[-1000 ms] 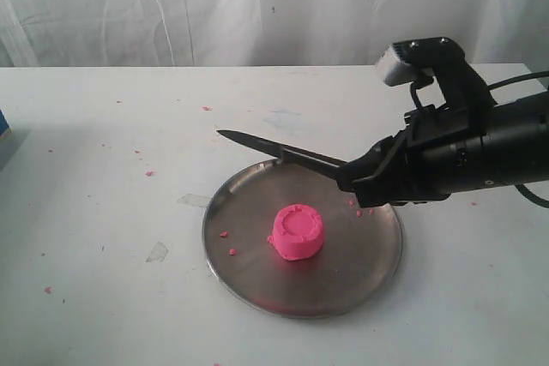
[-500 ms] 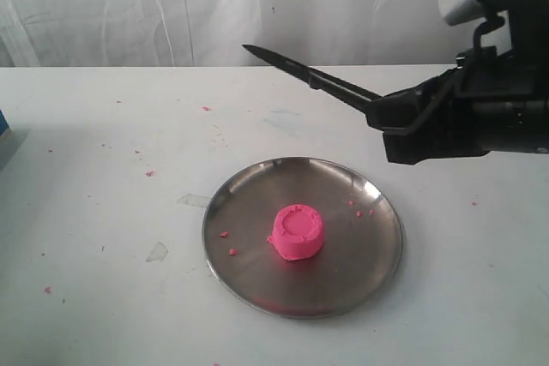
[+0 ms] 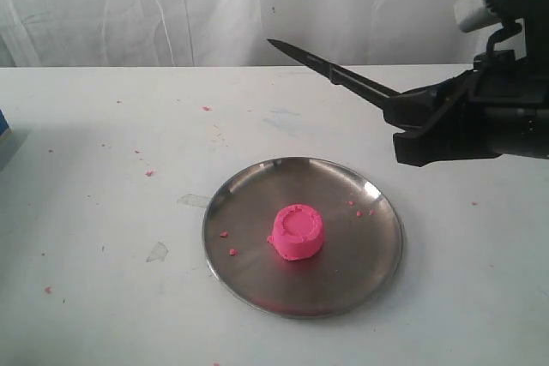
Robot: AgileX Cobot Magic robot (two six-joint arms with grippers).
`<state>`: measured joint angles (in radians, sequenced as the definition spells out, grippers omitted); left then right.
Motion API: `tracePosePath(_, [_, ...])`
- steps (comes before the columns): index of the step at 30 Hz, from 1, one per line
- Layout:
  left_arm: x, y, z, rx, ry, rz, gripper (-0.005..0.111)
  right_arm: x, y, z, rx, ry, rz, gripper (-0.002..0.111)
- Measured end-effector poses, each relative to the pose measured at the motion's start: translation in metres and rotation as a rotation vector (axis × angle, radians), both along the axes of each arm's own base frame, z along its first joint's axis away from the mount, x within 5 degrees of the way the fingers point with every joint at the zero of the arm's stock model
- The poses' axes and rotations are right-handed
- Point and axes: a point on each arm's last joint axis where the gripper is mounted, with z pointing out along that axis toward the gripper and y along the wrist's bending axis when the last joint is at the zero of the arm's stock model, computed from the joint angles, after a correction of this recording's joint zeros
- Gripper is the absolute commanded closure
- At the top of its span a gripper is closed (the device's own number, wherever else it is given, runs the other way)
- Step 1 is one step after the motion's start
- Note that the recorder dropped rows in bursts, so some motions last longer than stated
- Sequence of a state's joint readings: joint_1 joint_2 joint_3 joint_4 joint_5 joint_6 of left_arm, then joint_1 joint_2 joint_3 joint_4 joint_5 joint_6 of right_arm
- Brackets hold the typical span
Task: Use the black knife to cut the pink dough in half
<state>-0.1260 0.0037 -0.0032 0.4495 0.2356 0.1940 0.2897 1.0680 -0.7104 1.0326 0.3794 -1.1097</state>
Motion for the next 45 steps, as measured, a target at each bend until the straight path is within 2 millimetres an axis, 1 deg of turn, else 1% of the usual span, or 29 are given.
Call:
tracePosePath(8, [0.0, 0.0, 0.0, 0.015, -0.005, -0.002, 0.107, 0.001, -0.001, 0.0, -0.002, -0.009, -0.016, 0.108])
tracePosePath(9, [0.0, -0.001, 0.001, -0.008, -0.01, -0.005, 0.107, 0.001, -0.001, -0.001, -0.003, -0.006, -0.017, 0.108])
tracePosePath(10, [0.001, -0.003, 0.002, -0.066, -0.023, -0.007, 0.107, 0.0, -0.001, -0.003, -0.005, -0.001, -0.017, 0.108])
tracePosePath(11, [0.001, -0.005, 0.003, -0.15, -0.038, -0.006, 0.107, 0.0, -0.002, -0.004, -0.006, 0.001, -0.021, 0.108])
tracePosePath(13, [0.003, -0.011, 0.01, -0.374, -0.102, -0.012, 0.107, 0.001, -0.003, -0.005, -0.009, -0.001, -0.029, 0.108])
tracePosePath(16, [0.004, -0.015, 0.031, -0.826, -0.292, -0.024, 0.107, 0.002, -0.003, -0.006, -0.012, -0.003, -0.041, 0.108])
tracePosePath(18, [0.003, -0.013, 0.047, -1.068, -0.443, -0.057, 0.107, 0.003, -0.003, -0.008, -0.014, 0.005, -0.041, 0.108])
tracePosePath(19, [0.002, -0.012, 0.053, -1.155, -0.497, -0.077, 0.107, 0.005, -0.002, -0.01, -0.016, 0.012, -0.041, 0.108])
tracePosePath(20, [0.0, -0.011, 0.06, -1.211, -0.569, -0.11, 0.107, 0.005, -0.002, -0.011, -0.018, 0.018, -0.039, 0.108])
tracePosePath(21, [-0.002, -0.01, 0.063, -1.245, -0.599, -0.126, 0.107, 0.006, -0.001, -0.013, -0.019, 0.027, -0.035, 0.108])
tracePosePath(24, [-0.004, -0.009, 0.082, -1.322, -0.653, -0.164, 0.107, 0.01, 0.0, -0.02, -0.028, 0.059, -0.03, 0.108])
tracePosePath(26, [-0.005, -0.009, 0.103, -1.385, -0.676, -0.196, 0.107, 0.013, 0.001, -0.024, -0.033, 0.079, -0.026, 0.108])
tracePosePath(28, [-0.006, -0.011, 0.125, -1.384, -0.692, -0.241, 0.107, 0.014, 0.003, -0.028, -0.036, 0.099, -0.018, 0.108])
tracePosePath(29, [-0.004, -0.014, 0.14, -1.362, -0.694, -0.273, 0.107, 0.015, 0.003, -0.029, -0.037, 0.106, -0.014, 0.108])
tracePosePath(32, [0.006, -0.027, 0.171, -1.199, -0.662, -0.386, 0.107, 0.015, 0.004, -0.031, -0.037, 0.116, -0.003, 0.108])
tracePosePath(33, [0.013, -0.032, 0.177, -1.165, -0.63, -0.415, 0.107, 0.014, 0.004, -0.031, -0.039, 0.118, 0.002, 0.108])
tracePosePath(35, [0.031, -0.044, 0.186, -1.041, -0.556, -0.488, 0.107, 0.013, 0.005, -0.031, -0.052, 0.116, 0.024, 0.108])
tracePosePath(36, [0.04, -0.049, 0.187, -0.99, -0.519, -0.509, 0.107, 0.012, 0.006, -0.032, -0.058, 0.118, 0.04, 0.108])
tracePosePath(37, [0.053, -0.054, 0.183, -0.932, -0.458, -0.521, 0.107, 0.011, 0.006, -0.032, -0.064, 0.121, 0.057, 0.108])
tracePosePath(39, [0.08, -0.062, 0.168, -0.839, -0.328, -0.513, 0.107, 0.009, 0.008, -0.033, -0.065, 0.137, 0.09, 0.108])
tracePosePath(41, [0.109, -0.067, 0.144, -0.778, -0.182, -0.476, 0.107, 0.005, 0.011, -0.034, -0.067, 0.159, 0.134, 0.108])
tracePosePath(43, [0.132, -0.07, 0.119, -0.752, -0.054, -0.439, 0.107, 0.001, 0.013, -0.036, -0.08, 0.176, 0.19, 0.108])
tracePosePath(45, [0.149, -0.074, 0.096, -0.757, 0.056, -0.417, 0.107, -0.003, 0.014, -0.037, -0.094, 0.191, 0.24, 0.108])
